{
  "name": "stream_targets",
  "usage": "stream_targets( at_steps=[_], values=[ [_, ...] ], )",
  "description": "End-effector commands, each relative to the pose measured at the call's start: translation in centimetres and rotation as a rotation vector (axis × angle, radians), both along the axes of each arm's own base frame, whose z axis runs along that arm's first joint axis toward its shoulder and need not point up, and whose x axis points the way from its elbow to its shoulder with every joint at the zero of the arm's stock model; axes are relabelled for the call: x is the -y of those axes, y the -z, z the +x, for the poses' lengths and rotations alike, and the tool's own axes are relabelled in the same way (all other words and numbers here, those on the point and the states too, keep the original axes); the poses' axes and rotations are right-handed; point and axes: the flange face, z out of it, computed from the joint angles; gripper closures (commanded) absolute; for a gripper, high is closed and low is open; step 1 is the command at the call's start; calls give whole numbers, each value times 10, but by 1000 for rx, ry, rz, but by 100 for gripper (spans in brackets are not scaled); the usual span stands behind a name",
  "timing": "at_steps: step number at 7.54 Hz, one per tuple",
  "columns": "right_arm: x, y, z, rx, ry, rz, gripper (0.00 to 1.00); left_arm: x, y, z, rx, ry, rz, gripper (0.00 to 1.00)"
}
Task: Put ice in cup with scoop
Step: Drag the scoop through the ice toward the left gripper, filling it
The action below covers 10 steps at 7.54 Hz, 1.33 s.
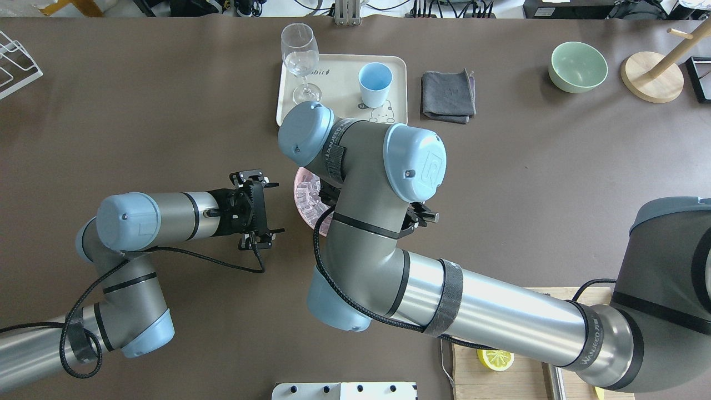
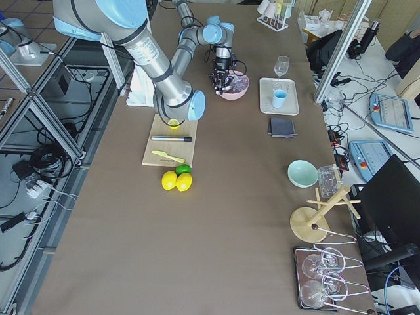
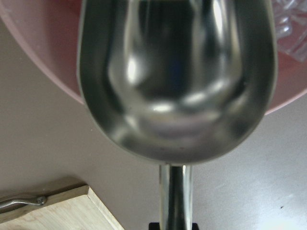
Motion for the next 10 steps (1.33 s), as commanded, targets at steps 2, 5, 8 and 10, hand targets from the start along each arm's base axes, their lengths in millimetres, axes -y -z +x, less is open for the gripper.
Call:
stream_targets(
  at_steps=[2, 5, 8, 10],
  values=[
    [0, -14, 0, 63, 1, 31, 100, 0, -1, 0, 2, 0, -1, 2],
    [-3, -37, 4, 114, 5, 51, 100, 0, -2, 0, 2, 0, 1, 2],
    [-9, -45, 13, 160, 8, 56, 100, 0, -5, -1, 6, 0, -3, 2],
    [-11, -37, 19, 182, 16, 67, 100, -1, -5, -2, 4, -1, -3, 2]
  ],
)
